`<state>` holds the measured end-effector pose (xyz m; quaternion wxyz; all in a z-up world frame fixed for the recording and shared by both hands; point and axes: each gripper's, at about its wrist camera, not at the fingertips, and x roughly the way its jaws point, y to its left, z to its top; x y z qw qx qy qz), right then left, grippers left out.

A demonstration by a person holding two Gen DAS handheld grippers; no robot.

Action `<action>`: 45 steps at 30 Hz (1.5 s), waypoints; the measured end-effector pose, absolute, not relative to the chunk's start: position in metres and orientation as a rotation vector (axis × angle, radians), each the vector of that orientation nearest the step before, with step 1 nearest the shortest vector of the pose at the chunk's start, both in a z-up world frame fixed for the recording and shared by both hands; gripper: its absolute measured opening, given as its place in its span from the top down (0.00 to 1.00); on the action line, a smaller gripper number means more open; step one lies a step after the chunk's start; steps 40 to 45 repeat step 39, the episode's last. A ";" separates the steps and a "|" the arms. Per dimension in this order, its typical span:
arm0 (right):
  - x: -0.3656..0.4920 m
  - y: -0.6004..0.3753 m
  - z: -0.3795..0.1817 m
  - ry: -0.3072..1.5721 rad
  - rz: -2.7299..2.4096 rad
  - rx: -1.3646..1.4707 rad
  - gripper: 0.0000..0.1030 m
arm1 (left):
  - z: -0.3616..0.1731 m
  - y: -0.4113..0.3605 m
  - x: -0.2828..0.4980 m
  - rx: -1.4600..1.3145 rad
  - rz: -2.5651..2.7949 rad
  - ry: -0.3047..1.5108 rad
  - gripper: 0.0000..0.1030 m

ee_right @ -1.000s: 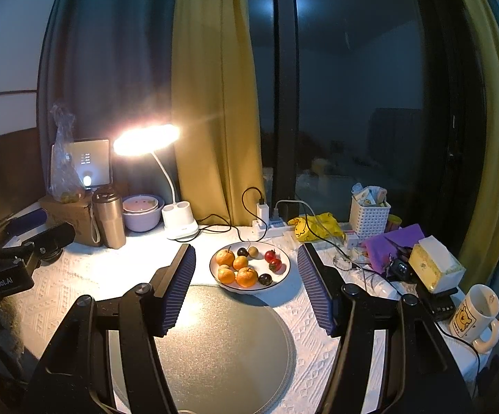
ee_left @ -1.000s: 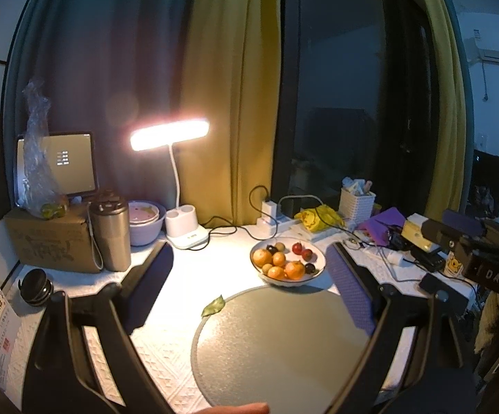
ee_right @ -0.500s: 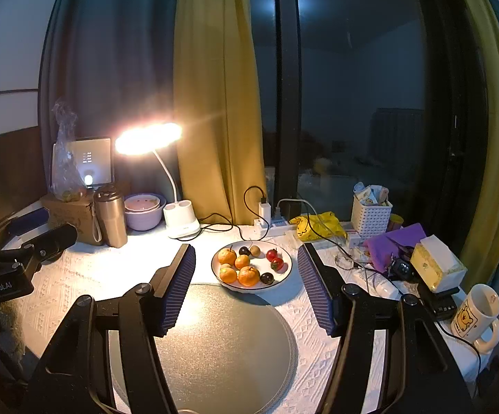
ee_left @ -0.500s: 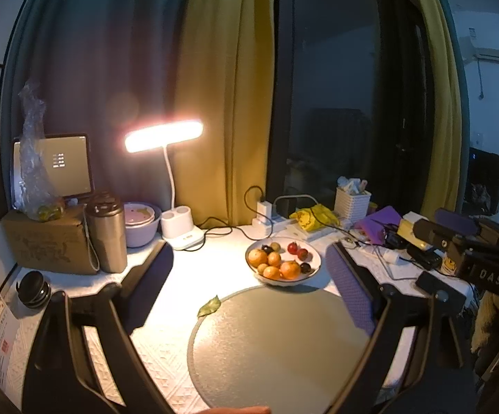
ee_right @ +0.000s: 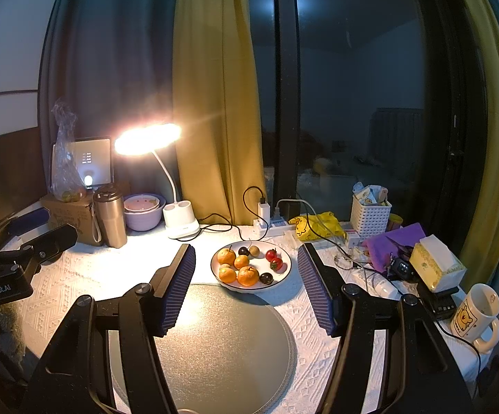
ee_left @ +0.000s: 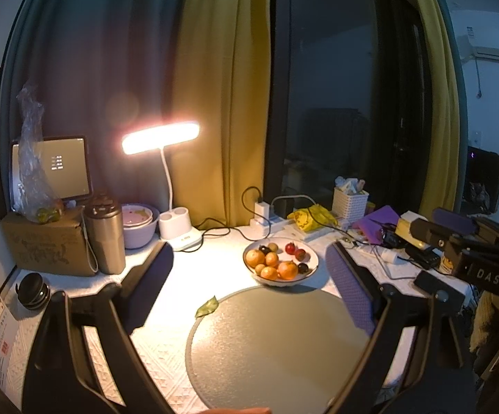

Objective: Organize fruits

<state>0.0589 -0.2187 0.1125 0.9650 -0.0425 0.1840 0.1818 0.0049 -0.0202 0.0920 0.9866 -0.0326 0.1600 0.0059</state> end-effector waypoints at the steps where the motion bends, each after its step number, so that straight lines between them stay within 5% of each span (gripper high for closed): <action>1: 0.059 -0.219 0.113 0.372 0.367 -0.086 0.37 | 0.092 -0.020 0.005 -0.065 0.012 0.321 0.12; 45: 0.058 -0.218 0.112 0.374 0.370 -0.086 0.37 | 0.094 -0.026 0.006 -0.063 0.005 0.319 0.12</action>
